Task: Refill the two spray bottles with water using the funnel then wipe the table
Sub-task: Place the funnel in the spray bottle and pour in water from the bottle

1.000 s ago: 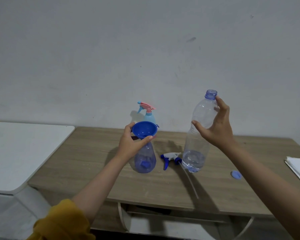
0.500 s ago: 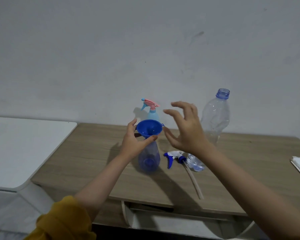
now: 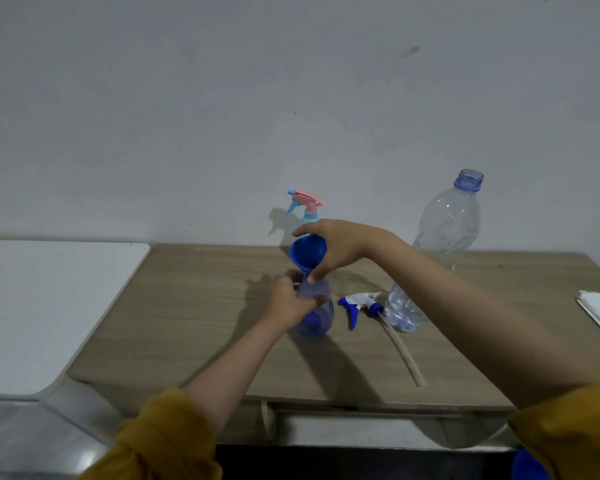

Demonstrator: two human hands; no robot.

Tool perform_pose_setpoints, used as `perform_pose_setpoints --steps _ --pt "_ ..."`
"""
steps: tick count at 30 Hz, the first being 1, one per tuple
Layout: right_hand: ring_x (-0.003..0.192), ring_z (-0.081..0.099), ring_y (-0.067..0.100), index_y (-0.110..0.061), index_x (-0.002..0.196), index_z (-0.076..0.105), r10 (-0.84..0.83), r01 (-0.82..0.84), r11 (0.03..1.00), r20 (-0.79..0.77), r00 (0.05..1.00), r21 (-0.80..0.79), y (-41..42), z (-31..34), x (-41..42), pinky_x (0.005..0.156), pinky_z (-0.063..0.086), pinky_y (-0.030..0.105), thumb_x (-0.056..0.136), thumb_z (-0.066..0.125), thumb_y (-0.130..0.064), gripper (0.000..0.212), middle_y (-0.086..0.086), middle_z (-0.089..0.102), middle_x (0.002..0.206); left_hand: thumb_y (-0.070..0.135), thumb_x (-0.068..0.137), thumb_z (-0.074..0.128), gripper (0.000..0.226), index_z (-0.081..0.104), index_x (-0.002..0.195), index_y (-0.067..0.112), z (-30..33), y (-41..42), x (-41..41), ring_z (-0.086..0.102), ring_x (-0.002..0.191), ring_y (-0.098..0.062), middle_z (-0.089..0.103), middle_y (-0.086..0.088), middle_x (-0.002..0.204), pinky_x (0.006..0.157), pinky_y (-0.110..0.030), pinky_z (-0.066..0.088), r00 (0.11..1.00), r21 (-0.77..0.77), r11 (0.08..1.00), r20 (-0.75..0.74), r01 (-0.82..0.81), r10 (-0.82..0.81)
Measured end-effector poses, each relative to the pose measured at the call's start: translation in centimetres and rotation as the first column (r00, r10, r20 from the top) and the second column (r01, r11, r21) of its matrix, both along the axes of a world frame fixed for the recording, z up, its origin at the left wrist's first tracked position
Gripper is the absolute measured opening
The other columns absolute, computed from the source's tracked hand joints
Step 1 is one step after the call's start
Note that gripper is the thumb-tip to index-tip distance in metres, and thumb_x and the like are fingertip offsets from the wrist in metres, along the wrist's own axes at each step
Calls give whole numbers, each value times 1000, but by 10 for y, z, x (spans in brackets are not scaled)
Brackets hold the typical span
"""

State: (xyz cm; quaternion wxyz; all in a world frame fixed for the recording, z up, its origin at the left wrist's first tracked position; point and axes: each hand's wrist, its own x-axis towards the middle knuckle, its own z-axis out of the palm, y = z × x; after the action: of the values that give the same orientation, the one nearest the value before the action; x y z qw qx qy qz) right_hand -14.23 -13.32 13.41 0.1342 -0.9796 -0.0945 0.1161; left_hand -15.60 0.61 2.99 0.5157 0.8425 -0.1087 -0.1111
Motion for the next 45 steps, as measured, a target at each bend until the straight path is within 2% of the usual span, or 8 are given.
perform_pose_setpoints --steps 12,15,19,22,26,32,41,45 --pt "123 43 23 -40 143 33 -15 18 998 49 999 -54 5 34 -9 97 41 36 72 78 -46 84 -1 40 137 25 70 81 42 51 101 25 -20 2 6 56 87 -10 57 11 95 75 -24 43 1000 -40 999 27 5 -4" --pt "110 46 23 -38 140 39 -40 41 999 102 994 -11 2 38 -20 95 45 37 73 77 -45 77 -3 39 118 26 69 81 42 50 98 27 -22 2 7 57 88 -11 58 10 96 76 -26 45 999 -45 999 43 1 1" --pt "103 50 22 -38 131 38 -146 121 981 164 976 155 -11 27 -39 85 48 31 71 80 -41 73 3 42 119 28 68 81 44 53 101 25 -22 1 8 55 86 -9 58 11 94 76 -25 46 998 -46 999 58 -1 4" --pt "102 54 23 -32 120 36 -312 210 885 197 929 415 -25 4 -60 78 56 33 68 81 -30 69 6 44 117 28 67 82 51 57 110 19 -23 1 8 55 88 -9 57 10 97 76 -25 45 997 -41 999 69 -13 16" --pt "76 52 14 -12 110 38 -643 411 591 99 760 694 -31 -48 -94 59 48 24 66 80 -9 61 4 48 96 26 65 83 53 58 111 14 -29 2 8 62 93 -17 61 4 100 81 -30 51 993 -51 998 119 -20 26" --pt "70 49 13 -6 95 42 -805 557 389 -23 593 734 -13 -146 -137 57 40 20 56 87 -14 60 0 48 84 29 68 82 57 57 116 13 -29 2 7 59 95 -14 61 4 106 81 -27 49 989 -42 999 150 -4 10" --pt "83 54 11 -21 87 47 -759 542 490 28 651 683 8 -217 -155 63 36 13 62 87 -34 49 -3 56 96 30 71 79 57 54 120 15 -28 3 4 57 99 -11 57 8 107 80 -24 46 990 -42 999 138 -2 8" --pt "104 50 6 -18 82 51 -754 418 577 261 602 702 1 -212 -157 82 35 5 68 80 -42 40 -2 55 95 30 71 79 54 55 118 15 -28 2 3 56 96 -10 59 7 107 78 -23 45 989 -49 999 145 -5 12"
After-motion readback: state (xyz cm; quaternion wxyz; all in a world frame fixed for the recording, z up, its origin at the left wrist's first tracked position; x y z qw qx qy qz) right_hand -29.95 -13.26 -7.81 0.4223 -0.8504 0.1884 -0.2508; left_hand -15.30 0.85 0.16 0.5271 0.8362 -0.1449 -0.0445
